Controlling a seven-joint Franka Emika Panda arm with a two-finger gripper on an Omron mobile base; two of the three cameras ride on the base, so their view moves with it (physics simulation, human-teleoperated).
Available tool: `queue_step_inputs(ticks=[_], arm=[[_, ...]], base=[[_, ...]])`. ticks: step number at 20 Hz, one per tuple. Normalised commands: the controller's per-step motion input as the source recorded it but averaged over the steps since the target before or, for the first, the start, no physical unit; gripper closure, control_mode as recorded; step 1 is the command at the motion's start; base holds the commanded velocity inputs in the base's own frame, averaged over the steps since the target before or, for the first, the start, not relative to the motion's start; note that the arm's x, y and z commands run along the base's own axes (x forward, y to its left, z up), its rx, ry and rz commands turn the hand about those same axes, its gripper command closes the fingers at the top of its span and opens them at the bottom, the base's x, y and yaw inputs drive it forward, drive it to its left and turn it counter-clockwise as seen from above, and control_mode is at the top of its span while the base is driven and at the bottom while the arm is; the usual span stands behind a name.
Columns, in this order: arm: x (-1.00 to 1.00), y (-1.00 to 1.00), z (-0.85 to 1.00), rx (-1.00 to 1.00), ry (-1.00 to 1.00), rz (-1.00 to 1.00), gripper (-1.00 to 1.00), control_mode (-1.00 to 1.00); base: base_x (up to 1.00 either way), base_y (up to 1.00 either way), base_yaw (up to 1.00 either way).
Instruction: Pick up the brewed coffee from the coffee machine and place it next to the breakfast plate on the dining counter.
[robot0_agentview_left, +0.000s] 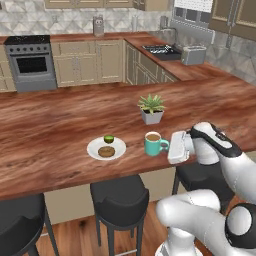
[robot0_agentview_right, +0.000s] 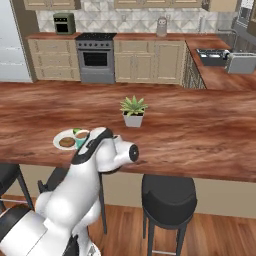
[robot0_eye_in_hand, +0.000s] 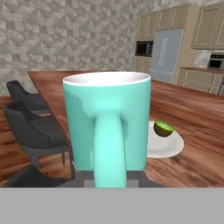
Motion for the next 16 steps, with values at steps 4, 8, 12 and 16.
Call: queue_step_inputs(ticks=[4, 8, 12, 16], arm=[[0.75, 0.0, -0.39, 0.0, 0.0, 0.04, 1.0, -1.0], [0.58, 0.0, -0.36, 0.0, -0.02, 0.06, 1.0, -1.0], [0.47, 0.0, -0.28, 0.0, -0.01, 0.06, 1.0, -1.0], [0.33, 0.0, -0.12, 0.0, -0.01, 0.05, 1.0, -1.0]], base=[[0.0, 0.0, 0.0], [0.0, 0.0, 0.0], [0.0, 0.0, 0.0], [0.0, 0.0, 0.0]])
